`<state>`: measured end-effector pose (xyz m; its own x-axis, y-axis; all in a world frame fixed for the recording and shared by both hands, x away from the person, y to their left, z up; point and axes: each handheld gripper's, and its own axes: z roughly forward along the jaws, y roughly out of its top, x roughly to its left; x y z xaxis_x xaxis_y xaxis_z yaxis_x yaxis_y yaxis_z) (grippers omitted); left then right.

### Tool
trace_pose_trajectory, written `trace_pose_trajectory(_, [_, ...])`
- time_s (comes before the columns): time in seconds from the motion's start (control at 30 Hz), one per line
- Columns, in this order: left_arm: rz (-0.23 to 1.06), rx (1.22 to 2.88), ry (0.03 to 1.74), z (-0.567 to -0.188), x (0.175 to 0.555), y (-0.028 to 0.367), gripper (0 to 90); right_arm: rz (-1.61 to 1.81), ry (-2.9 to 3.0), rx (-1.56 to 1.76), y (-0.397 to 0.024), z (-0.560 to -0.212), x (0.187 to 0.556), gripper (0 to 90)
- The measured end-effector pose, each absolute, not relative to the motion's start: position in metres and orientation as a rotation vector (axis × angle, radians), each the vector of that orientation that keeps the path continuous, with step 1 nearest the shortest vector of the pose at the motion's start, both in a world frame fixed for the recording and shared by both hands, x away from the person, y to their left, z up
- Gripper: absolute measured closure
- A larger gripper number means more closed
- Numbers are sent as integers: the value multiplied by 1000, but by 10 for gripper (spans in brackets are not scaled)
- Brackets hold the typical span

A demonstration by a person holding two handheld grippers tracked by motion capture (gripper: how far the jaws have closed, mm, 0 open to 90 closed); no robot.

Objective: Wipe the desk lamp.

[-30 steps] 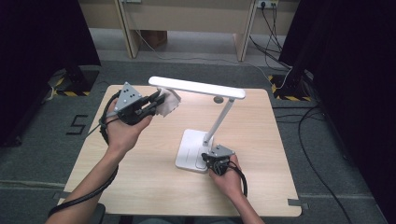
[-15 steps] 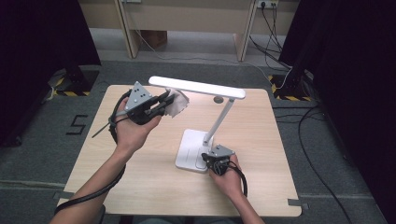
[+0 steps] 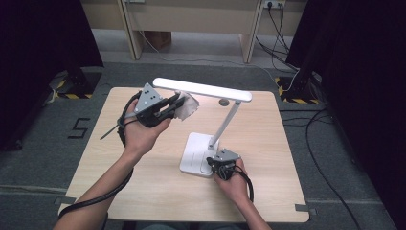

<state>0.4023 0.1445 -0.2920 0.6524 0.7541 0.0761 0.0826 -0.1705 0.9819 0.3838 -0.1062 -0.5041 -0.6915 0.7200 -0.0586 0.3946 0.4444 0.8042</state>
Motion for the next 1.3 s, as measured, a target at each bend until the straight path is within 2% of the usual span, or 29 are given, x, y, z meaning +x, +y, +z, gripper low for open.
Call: trace_pose_trajectory(1.3, [635,1678,631,-293,405,108,802,1135,2305,940,-106,-504,384,900])
